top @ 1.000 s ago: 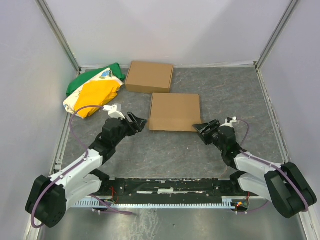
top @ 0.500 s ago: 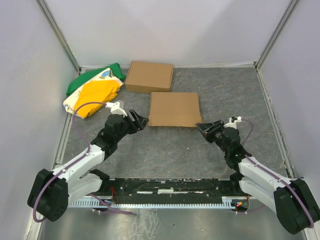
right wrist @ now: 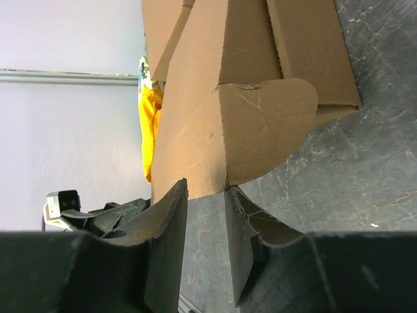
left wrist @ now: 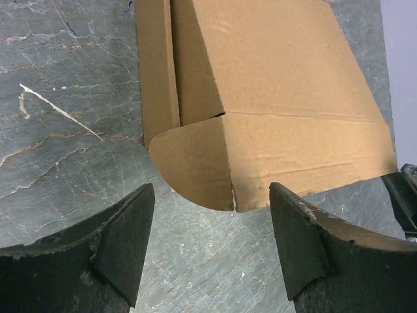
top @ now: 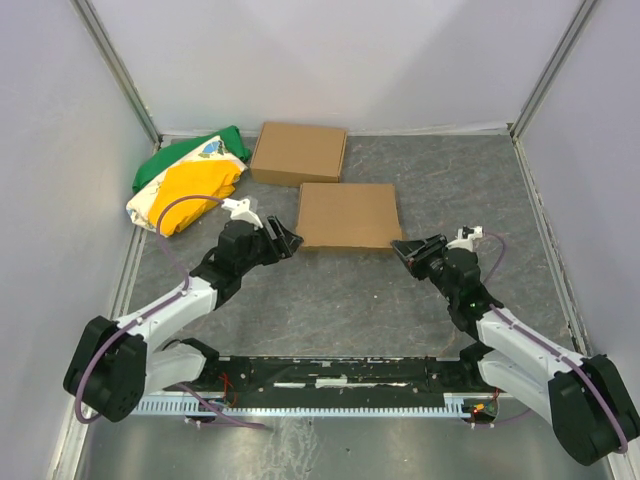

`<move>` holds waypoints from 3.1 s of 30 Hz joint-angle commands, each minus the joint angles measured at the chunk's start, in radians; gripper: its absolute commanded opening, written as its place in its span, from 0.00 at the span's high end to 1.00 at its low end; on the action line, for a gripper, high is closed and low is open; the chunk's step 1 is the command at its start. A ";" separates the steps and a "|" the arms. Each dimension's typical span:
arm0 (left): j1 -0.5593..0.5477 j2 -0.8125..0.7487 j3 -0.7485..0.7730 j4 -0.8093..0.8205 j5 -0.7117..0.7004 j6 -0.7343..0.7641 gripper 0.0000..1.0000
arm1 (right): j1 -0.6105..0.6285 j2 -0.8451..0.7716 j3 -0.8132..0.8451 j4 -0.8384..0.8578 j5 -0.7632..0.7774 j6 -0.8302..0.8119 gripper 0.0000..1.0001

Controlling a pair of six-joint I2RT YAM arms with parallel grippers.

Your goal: Fold the paper box

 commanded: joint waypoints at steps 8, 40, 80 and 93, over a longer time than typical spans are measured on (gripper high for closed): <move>0.000 0.078 0.103 0.051 0.026 0.057 0.22 | -0.005 0.019 0.092 0.012 -0.012 -0.031 0.63; -0.001 0.275 0.266 -0.147 0.144 0.130 0.33 | -0.009 0.070 0.129 -0.078 -0.096 -0.076 0.63; 0.000 0.317 0.307 -0.227 0.173 0.165 0.35 | -0.065 0.491 0.717 -0.720 -0.115 -0.850 0.07; -0.001 0.327 0.319 -0.239 0.180 0.169 0.35 | -0.088 0.585 0.758 -0.707 -0.225 -0.899 0.10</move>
